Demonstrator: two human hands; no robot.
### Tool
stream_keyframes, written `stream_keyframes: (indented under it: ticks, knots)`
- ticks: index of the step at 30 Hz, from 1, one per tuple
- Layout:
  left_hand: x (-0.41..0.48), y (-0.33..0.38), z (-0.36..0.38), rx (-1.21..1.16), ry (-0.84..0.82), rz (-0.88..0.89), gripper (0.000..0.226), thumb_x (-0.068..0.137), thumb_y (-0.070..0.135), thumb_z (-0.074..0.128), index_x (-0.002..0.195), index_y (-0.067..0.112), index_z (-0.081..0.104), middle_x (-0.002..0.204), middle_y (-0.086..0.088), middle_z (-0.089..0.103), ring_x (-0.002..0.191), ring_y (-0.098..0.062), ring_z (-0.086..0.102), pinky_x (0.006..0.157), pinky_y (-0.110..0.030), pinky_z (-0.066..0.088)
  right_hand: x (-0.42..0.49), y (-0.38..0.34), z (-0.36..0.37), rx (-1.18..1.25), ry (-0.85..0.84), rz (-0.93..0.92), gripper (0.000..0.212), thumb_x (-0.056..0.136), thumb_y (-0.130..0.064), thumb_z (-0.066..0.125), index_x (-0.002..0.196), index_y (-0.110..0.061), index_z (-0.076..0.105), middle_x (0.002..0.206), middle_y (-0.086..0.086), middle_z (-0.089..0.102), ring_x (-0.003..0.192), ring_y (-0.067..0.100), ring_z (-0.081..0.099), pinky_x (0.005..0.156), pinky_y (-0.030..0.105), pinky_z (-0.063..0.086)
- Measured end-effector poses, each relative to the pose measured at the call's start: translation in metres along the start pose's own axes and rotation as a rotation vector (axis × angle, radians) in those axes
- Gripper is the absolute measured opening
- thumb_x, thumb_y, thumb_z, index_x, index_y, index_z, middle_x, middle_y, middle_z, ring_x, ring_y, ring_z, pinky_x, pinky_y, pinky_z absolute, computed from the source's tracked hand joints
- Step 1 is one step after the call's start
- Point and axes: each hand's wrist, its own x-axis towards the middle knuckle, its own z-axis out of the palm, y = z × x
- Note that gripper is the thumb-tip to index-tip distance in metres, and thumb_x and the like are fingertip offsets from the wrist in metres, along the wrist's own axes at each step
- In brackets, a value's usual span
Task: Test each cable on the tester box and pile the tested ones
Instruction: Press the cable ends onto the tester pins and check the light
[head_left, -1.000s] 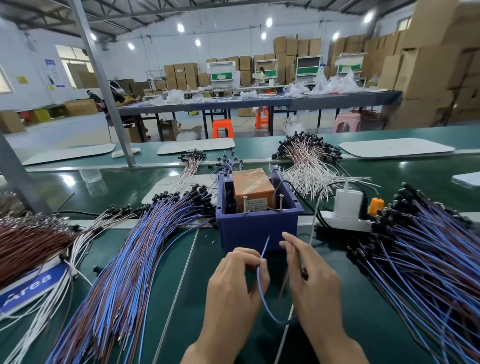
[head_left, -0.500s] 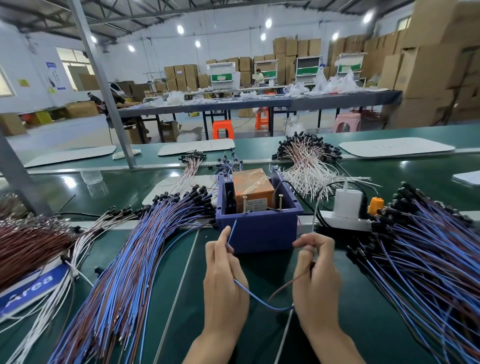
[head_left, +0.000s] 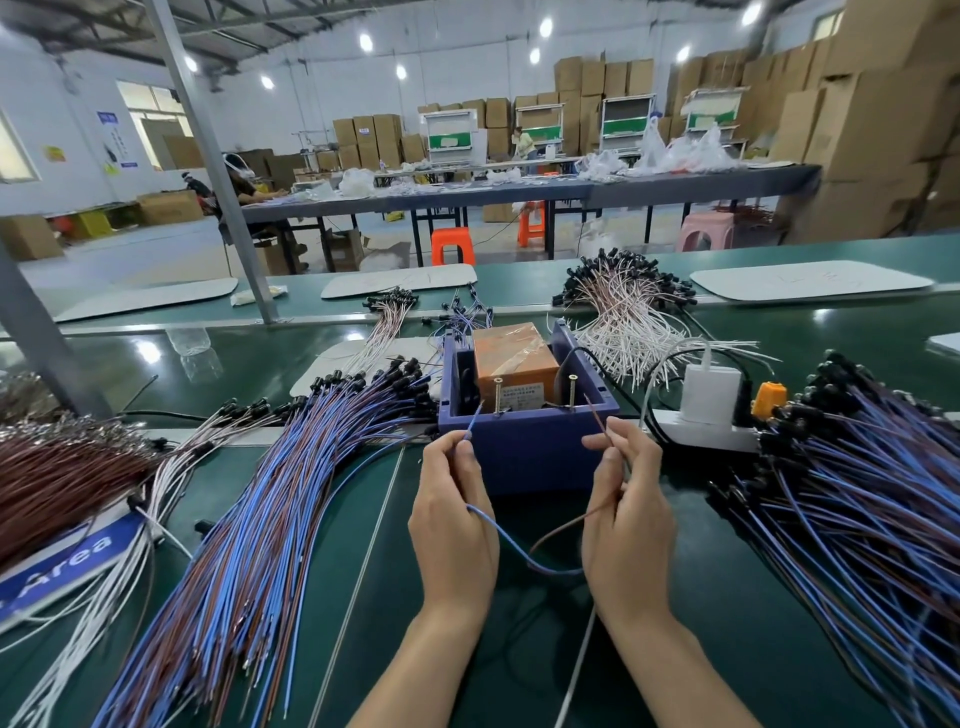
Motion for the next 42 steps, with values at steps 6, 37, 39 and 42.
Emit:
stream_keyframes:
  ticks: [6,37,39,42]
  knots:
    - [0.0,-0.005,0.001,-0.029,0.0,-0.027,0.014,0.105,0.036,0.043,0.102,0.029,0.055,0.08,0.017,0.061,0.068,-0.009,0.056,0.059,-0.037,0.049,0.0,0.001,0.0,-0.023,-0.007,-0.023,0.024,0.105,-0.028,0.034,0.126,-0.033,0.043,0.111,-0.022,0.062,0.083,0.0,0.065,0.066,0.005,0.045]
    - [0.0,-0.011,0.004,-0.074,-0.097,0.022,0.017,0.101,0.044,0.045,0.094,0.031,0.056,0.072,0.011,0.061,0.059,-0.014,0.054,0.054,-0.04,0.047,-0.001,0.002,0.0,-0.047,-0.071,0.044,0.023,0.106,-0.03,0.032,0.127,-0.033,0.042,0.106,-0.017,0.066,0.077,-0.001,0.063,0.064,0.009,0.042]
    - [0.0,-0.011,0.005,-0.072,-0.097,0.026,0.014,0.102,0.039,0.048,0.095,0.031,0.056,0.072,0.012,0.061,0.059,-0.014,0.054,0.055,-0.04,0.048,-0.002,0.002,-0.001,-0.063,-0.067,0.058,0.023,0.108,-0.033,0.03,0.127,-0.031,0.042,0.089,-0.019,0.063,0.063,-0.003,0.056,0.058,0.016,0.038]
    - [0.0,-0.013,0.005,-0.063,-0.101,0.026,0.01,0.103,0.032,0.051,0.095,0.029,0.057,0.07,0.011,0.06,0.058,-0.016,0.054,0.054,-0.042,0.049,-0.003,0.001,-0.002,-0.076,-0.05,0.079,0.044,0.104,-0.039,0.027,0.12,-0.01,0.056,0.066,-0.027,0.043,0.052,-0.007,0.045,0.054,0.015,0.032]
